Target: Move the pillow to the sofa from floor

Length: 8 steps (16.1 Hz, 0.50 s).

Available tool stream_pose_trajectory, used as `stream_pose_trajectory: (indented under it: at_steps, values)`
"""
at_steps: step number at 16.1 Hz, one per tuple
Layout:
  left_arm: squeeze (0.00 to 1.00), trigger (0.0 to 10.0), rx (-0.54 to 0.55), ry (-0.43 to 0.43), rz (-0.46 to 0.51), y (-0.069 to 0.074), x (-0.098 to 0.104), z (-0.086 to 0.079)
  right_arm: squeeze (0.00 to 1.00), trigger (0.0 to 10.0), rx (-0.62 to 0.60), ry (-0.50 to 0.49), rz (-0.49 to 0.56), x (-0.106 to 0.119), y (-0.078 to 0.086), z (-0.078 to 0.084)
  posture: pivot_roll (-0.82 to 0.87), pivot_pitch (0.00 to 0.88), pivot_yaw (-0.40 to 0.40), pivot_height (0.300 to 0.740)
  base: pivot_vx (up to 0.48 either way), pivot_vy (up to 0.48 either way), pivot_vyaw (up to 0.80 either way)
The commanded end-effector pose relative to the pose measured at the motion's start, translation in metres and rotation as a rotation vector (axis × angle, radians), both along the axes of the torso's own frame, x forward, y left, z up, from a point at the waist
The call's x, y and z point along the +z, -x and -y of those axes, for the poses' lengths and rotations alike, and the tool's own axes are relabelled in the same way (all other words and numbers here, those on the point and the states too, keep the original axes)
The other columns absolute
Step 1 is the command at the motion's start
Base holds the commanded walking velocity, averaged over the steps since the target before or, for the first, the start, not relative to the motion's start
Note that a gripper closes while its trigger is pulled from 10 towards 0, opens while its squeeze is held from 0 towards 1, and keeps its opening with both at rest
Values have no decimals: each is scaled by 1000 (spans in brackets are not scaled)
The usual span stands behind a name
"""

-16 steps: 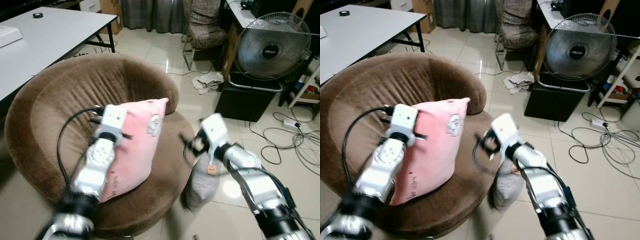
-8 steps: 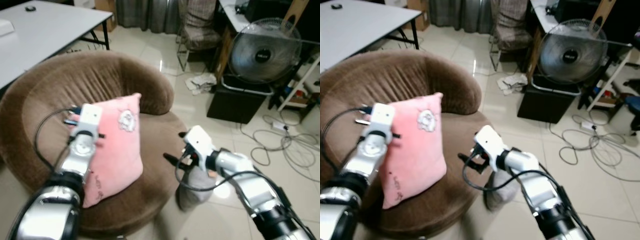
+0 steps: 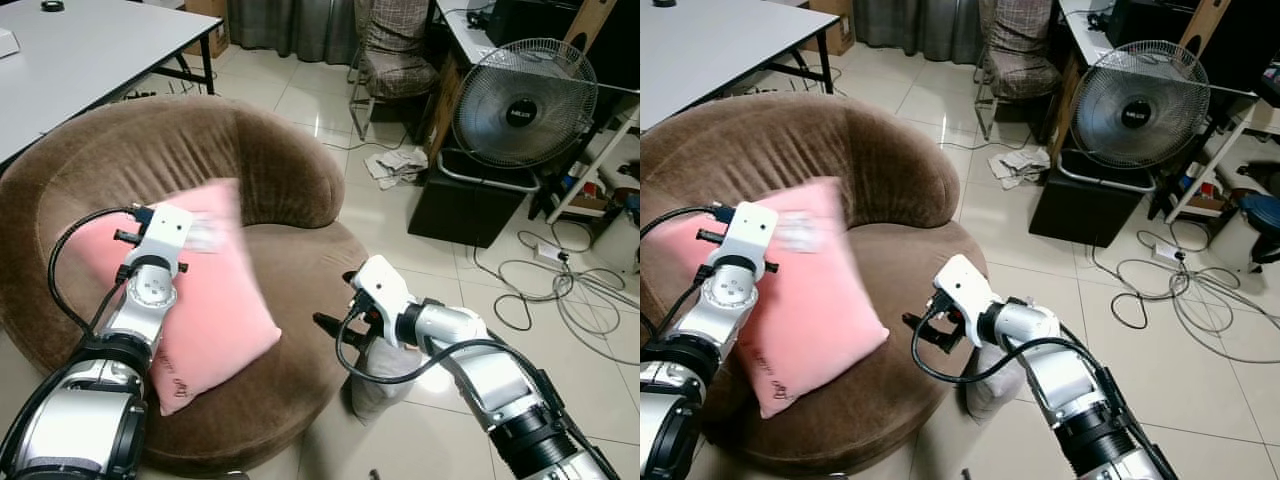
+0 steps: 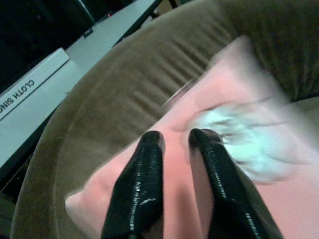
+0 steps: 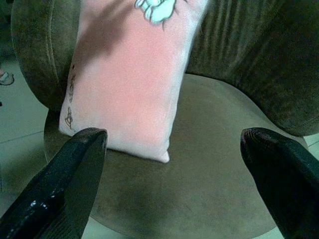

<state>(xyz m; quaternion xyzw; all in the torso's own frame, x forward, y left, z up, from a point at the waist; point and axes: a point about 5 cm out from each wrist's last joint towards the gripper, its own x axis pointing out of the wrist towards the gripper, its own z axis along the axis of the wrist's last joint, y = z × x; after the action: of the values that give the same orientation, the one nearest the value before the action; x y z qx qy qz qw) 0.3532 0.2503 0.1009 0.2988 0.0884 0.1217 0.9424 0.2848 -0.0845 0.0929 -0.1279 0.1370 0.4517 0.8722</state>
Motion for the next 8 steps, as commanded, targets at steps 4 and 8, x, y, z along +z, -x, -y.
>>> stream_pose_trajectory:
  at_steps: [4,8]
  values:
    - [1000,10000,-18,-16,67,-10,15,9,0,10000,-35,18,21,4,-3,8,9,0,-85,740,0,0,0]
    - [471,10000,-158,308,140,-13,19,34,0,10000,-118,13,55,7,-6,15,15,0,-73,740,0,0,0]
